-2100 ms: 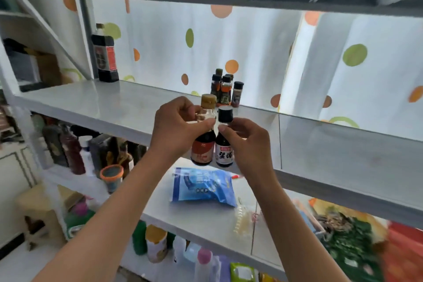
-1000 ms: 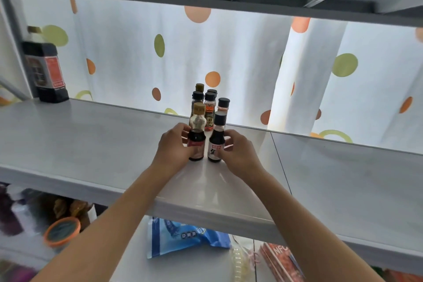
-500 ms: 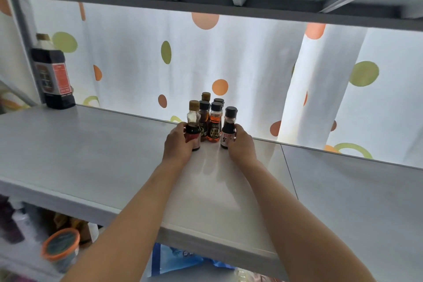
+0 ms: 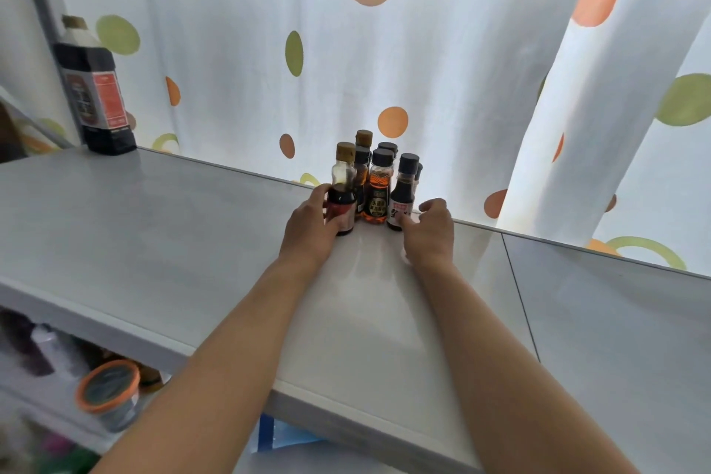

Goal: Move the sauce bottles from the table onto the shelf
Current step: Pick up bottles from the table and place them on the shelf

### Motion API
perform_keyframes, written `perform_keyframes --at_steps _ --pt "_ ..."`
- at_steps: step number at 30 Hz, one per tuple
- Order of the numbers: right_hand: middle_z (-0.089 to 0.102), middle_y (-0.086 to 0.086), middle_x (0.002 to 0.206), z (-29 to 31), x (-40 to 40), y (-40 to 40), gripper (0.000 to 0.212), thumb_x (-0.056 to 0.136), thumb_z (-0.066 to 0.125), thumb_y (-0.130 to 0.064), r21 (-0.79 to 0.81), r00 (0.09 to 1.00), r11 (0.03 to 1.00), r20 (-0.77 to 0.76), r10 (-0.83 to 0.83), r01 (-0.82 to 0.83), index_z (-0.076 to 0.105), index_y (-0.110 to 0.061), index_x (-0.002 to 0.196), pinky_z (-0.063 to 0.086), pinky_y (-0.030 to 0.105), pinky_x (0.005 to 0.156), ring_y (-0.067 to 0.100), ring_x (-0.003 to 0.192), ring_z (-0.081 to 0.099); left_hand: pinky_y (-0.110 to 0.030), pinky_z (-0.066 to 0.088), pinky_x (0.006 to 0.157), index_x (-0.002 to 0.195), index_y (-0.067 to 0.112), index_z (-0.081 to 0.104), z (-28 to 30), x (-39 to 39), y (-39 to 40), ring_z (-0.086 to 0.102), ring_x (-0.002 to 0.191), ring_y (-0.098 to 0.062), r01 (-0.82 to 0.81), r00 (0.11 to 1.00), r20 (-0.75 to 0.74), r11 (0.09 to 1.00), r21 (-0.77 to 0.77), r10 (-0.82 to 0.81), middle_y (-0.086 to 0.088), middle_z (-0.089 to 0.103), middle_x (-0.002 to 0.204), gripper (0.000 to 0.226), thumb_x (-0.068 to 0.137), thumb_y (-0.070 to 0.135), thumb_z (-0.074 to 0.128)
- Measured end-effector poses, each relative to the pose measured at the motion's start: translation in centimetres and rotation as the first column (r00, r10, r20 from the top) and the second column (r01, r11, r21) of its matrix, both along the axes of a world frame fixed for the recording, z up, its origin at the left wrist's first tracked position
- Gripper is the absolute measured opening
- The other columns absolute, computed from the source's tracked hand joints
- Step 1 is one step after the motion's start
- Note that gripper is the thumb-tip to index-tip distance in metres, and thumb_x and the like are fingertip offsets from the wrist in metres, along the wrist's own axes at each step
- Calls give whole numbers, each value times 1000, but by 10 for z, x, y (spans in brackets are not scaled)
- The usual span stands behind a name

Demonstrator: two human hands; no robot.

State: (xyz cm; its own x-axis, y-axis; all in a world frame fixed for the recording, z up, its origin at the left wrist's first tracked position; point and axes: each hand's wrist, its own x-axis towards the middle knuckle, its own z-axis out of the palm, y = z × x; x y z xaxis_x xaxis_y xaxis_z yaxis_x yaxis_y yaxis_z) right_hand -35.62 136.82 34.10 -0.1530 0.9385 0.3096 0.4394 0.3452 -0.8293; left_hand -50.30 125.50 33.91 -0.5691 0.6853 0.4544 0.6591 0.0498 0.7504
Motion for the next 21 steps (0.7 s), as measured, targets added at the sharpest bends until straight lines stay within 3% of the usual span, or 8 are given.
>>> perform_keyframes --at_steps 3,7,16,21 --pt "64 5 94 -2 1 3 17 88 68 -24 -19 998 1000 55 15 -14 58 -12 94 41 32 71 24 90 59 -36 50 86 133 22 48 -2 1 2 61 101 -24 -19 1000 -11 999 -29 19 -6 64 117 51 86 25 70" --pt "66 3 93 -2 1 3 7 89 65 -22 10 985 998 165 55 -57 63 -15 88 40 29 72 23 89 58 -40 51 87 133 21 47 -4 0 4 61 103 -27 -27 999 -25 999 -35 26 -6 63 118 51 87 25 69" --pt "71 3 101 0 3 -6 15 86 59 -16 30 967 997 247 58 -67 72 -17 94 43 27 73 23 94 62 -29 46 81 120 17 57 -4 1 3 63 97 -21 -29 999 38 999 -36 30 -2 67 113 42 85 34 71" --pt "69 4 107 1 3 -15 22 85 56 -12 103 908 985 410 85 -138 72 -19 99 45 28 77 24 98 61 -28 43 79 120 14 55 -5 0 3 62 102 -27 -6 1000 -23 994 -106 3 -7 66 114 42 84 29 70"
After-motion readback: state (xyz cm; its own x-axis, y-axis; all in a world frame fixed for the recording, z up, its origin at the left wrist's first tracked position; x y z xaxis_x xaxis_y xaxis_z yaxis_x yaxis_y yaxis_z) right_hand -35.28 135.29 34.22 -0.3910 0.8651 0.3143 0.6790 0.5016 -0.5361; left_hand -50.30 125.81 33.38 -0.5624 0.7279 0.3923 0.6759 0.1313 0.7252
